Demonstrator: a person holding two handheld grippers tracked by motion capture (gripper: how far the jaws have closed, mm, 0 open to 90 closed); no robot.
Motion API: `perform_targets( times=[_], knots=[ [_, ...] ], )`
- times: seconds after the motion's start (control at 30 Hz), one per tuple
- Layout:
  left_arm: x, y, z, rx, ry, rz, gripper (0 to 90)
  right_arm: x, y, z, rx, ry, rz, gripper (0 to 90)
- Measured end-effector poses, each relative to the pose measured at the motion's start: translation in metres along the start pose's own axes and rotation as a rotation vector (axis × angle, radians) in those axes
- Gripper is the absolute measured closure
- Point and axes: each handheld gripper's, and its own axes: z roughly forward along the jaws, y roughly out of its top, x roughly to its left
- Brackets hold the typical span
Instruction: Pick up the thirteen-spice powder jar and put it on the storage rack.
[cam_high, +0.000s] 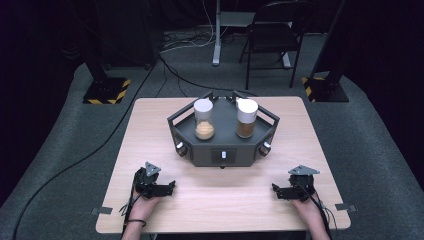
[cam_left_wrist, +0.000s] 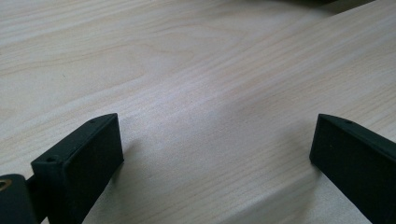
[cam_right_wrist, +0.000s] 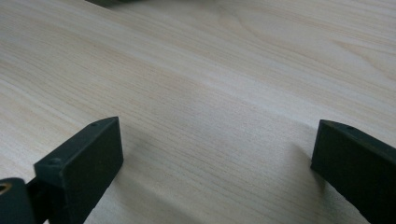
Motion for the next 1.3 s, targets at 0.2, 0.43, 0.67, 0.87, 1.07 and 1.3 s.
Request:
perform_targets(
  times=[0.2, 0.43, 0.67, 0.87, 1.07, 1.3],
  knots=[
    [0.0, 0.0, 0.0, 0.0, 0.0, 0.0, 2.0, -0.0005, 0.0011, 0.0008, 0.005, 0.007, -0.01, 0.0],
    [-0.0002, 0.0, -0.0003, 0.001, 0.0, 0.003, 2.0, -0.0004, 0.0009, 0.0011, 0.002, 0.007, -0.01, 0.0],
    [0.0002, 0.0001, -0.0002, 0.001, -0.002, 0.003, 1.9, -0.0003, 0.0009, 0.0012, 0.002, 0.006, -0.009, 0.0],
    [0.0002, 0.0, -0.0002, 0.001, -0.002, 0.003, 1.9, -0.0002, 0.001, 0.0012, 0.002, 0.006, -0.007, 0.0],
    [0.0001, 0.0, -0.0002, 0.001, -0.002, 0.003, 1.9, 0.0001, 0.0014, 0.0016, 0.002, 0.004, -0.005, 0.0],
    [0.0001, 0.0, -0.0002, 0.001, -0.001, 0.003, 1.9, 0.0002, 0.0016, 0.0016, 0.003, 0.004, -0.004, 0.0]
  ],
)
